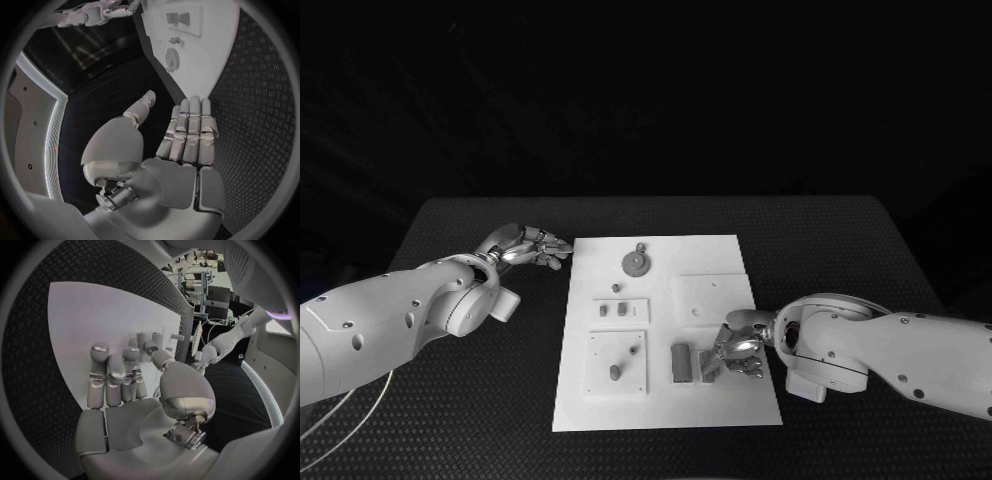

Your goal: Assemble the parts on the task board

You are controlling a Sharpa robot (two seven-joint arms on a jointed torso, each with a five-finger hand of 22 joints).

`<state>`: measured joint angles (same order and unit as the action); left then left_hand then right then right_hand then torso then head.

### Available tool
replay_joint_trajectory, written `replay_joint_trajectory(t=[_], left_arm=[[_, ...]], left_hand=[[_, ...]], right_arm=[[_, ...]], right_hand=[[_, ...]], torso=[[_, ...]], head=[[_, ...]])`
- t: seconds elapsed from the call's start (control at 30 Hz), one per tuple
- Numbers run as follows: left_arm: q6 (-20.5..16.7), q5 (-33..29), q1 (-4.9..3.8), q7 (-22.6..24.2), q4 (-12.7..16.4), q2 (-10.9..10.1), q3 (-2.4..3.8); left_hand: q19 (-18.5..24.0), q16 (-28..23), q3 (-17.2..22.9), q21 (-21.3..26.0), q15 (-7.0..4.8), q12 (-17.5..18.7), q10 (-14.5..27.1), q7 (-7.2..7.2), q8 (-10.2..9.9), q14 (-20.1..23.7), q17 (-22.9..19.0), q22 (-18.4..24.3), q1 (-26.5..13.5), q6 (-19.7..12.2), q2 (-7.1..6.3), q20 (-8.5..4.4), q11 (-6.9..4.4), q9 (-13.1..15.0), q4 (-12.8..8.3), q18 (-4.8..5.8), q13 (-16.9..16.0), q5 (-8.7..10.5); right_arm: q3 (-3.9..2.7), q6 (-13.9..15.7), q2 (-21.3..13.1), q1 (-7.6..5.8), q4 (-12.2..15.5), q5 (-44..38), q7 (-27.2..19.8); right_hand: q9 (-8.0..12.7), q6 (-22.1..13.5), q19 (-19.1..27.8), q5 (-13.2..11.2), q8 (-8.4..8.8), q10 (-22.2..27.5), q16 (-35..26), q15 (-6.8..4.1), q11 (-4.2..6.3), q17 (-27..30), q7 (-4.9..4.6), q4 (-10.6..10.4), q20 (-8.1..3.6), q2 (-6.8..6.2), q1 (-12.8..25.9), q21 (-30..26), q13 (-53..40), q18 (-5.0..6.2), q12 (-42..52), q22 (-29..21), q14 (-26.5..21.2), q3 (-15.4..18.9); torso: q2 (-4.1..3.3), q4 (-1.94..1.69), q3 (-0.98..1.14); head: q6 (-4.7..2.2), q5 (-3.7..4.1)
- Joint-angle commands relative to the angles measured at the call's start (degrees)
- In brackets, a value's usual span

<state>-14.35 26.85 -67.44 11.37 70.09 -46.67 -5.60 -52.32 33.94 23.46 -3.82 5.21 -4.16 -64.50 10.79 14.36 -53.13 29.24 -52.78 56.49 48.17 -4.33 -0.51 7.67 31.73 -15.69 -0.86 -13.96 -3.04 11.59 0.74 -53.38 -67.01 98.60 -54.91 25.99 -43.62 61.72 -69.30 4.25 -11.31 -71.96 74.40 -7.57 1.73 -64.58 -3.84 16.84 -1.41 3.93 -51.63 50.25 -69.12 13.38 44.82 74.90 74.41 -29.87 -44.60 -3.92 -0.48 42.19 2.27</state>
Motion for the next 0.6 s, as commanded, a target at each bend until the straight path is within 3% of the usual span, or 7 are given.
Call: replay_joint_trajectory(t=[0.03,0.33,0.6], left_arm=[[0.70,-0.28,-0.02,0.37,0.10,0.03,0.03],[0.69,-0.28,-0.02,0.35,0.13,-0.04,0.03],[0.74,-0.28,-0.02,0.35,0.13,-0.04,0.03]], left_hand=[[0.15,-0.30,0.28,-0.26,0.08,0.14,0.11,0.01,0.30,-0.25,0.09,0.09,-0.64,-0.36,-0.07,0.13,0.24,-0.06,0.15,0.20,0.09,0.20],[0.15,-0.33,0.29,-0.26,0.08,0.14,0.11,0.02,0.30,-0.25,0.12,0.09,-0.65,-0.37,-0.07,0.13,0.24,-0.07,0.15,0.19,0.10,0.20],[0.16,-0.35,0.30,-0.26,0.08,0.13,0.11,0.02,0.31,-0.26,0.16,0.09,-0.66,-0.38,-0.07,0.13,0.24,-0.08,0.14,0.19,0.10,0.20]], right_arm=[[0.00,-0.73,0.10,0.06,-0.01,0.21,-0.57],[0.00,0.64,0.05,0.06,-0.35,-0.26,-0.44],[0.00,0.65,0.13,0.06,-0.60,-0.57,-0.45]], right_hand=[[-0.02,0.16,0.12,0.18,-0.33,-0.08,0.07,-0.45,0.39,0.14,-0.38,0.00,-0.29,-0.43,-0.03,0.23,0.11,1.62,0.15,1.10,0.43,0.50],[0.43,0.16,-0.41,0.31,0.10,-0.10,-0.40,-0.41,0.31,0.61,-0.47,-1.36,-0.29,-3.88,4.09,-0.38,0.47,1.62,-0.10,0.62,0.41,0.94],[0.48,0.20,-0.57,0.34,0.14,-0.11,-0.41,-0.44,0.35,0.61,-0.45,-1.46,-0.41,-3.87,4.25,-0.46,0.51,1.62,-0.10,0.59,0.48,0.39]], torso=[[0.00,-0.02,0.01],[-0.01,0.01,0.02],[-0.02,0.03,0.05]], head=[[0.02,-0.04],[0.00,-0.08],[0.00,-0.08]])
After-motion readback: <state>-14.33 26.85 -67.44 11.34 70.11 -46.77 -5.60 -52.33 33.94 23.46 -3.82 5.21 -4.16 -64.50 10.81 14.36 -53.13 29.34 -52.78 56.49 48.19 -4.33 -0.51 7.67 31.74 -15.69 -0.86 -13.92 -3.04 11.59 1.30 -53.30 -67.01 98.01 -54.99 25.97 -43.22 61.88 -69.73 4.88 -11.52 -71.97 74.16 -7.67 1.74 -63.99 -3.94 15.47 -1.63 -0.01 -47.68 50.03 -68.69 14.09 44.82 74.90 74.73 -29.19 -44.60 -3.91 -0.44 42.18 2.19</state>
